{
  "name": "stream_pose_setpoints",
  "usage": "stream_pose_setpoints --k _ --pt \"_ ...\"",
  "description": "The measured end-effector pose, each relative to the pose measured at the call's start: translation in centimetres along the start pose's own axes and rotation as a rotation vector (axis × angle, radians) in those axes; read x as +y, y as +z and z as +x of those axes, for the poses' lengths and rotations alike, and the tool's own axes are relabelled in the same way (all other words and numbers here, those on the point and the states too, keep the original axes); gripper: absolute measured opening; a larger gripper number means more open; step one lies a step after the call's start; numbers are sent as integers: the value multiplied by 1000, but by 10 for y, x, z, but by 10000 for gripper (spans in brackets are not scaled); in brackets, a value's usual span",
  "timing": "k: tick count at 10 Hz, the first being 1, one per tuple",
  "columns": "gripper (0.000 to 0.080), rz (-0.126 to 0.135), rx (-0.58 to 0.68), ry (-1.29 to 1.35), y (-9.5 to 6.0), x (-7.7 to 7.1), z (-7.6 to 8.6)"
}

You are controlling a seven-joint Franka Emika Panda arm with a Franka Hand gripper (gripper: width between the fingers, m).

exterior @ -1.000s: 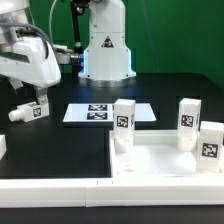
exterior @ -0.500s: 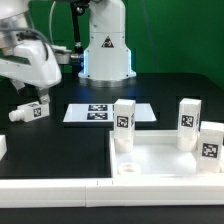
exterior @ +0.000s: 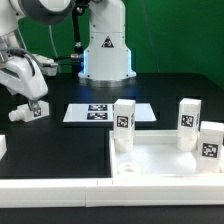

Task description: Assemble square table

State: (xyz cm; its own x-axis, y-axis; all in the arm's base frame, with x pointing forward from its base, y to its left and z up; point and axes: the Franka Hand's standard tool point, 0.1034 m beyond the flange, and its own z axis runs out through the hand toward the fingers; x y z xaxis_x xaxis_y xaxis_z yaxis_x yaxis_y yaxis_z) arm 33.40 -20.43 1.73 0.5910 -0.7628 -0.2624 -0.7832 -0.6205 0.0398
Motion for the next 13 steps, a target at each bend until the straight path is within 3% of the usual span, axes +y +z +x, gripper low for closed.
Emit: stream_pose_setpoints --k 1,2,3,4,7,10,13 --pt "649 -9 18 -3 3 -2 -1" --pt "524 -8 17 12 3 -2 0" --pt "524 -8 17 24 3 -2 0" --pt "324 -9 17 22 3 -2 0" --pt "282 -5 22 219 2 -6 0" --pt "282 11 51 705 1 -27 -5" --pt "282 20 59 871 2 -32 -7"
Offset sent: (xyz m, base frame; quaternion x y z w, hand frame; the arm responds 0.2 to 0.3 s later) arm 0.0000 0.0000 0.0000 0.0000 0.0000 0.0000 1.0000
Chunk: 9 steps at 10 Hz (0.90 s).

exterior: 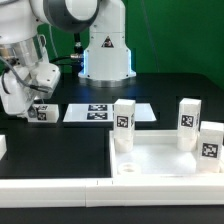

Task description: Assemble square table

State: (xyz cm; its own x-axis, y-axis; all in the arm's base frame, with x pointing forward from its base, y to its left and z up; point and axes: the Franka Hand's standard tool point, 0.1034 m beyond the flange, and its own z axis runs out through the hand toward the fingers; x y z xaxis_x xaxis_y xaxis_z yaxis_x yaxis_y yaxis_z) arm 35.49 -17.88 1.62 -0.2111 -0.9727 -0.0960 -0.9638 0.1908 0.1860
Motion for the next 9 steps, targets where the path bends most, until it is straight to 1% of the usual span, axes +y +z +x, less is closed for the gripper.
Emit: stream_pose_setpoints --k 2,3,5,6,7,9 --pt "282 1 1 117 0 -1 -1" --pt "282 9 10 279 -1 -7 -1" --pt "284 3 65 622 -2 -19 -13" --pt "284 32 111 777 -2 -25 -17" --pt "284 73 139 826 -2 -30 -17" --pt "284 88 125 950 -2 -31 -19"
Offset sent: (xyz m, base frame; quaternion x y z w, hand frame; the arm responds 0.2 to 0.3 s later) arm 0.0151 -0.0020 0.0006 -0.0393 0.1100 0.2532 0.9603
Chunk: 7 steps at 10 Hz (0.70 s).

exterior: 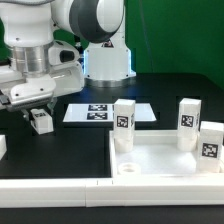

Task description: Assemble square table

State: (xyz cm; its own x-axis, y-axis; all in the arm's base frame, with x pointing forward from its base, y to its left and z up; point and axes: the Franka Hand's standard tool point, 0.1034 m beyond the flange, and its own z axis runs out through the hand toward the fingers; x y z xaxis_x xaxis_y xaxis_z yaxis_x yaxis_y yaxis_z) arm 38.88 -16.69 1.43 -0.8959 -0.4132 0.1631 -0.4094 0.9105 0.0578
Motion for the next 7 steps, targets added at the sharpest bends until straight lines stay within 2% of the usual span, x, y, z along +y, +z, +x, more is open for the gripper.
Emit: stream_pose_setpoints --k 3,4,5,6,7 --pt "284 6 -2 -18 0 0 -1" --pt "336 5 -1 -19 0 0 -1" --pt "336 15 -3 -24 0 0 -1" --pt "469 30 -7 -77 -3 -2 -1" --pt "605 29 -10 -130 -7 -8 3"
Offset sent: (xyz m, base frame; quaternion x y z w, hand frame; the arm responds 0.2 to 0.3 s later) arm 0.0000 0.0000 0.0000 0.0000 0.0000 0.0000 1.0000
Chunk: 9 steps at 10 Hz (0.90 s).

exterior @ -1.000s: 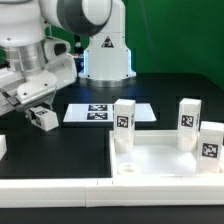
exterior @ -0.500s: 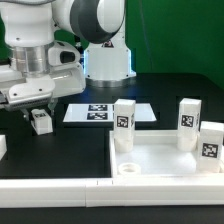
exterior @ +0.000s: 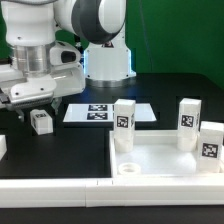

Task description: Assemble square table

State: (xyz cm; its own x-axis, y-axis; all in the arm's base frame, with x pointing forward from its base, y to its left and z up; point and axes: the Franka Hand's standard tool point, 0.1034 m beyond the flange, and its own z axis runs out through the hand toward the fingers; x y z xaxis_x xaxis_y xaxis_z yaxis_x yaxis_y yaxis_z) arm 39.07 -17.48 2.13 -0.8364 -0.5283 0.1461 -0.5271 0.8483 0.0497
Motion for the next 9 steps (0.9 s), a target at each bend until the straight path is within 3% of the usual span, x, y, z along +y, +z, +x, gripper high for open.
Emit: stream_pose_setpoints --k 1,3,7,9 --pt "636 -16 -13 -135 -9 -3 0" --pt "647 -31 -82 -537 -37 -2 -23" --pt "649 -19 -88 -902 -38 3 -28" --pt "649 -11 -76 -1260 -43 15 -42"
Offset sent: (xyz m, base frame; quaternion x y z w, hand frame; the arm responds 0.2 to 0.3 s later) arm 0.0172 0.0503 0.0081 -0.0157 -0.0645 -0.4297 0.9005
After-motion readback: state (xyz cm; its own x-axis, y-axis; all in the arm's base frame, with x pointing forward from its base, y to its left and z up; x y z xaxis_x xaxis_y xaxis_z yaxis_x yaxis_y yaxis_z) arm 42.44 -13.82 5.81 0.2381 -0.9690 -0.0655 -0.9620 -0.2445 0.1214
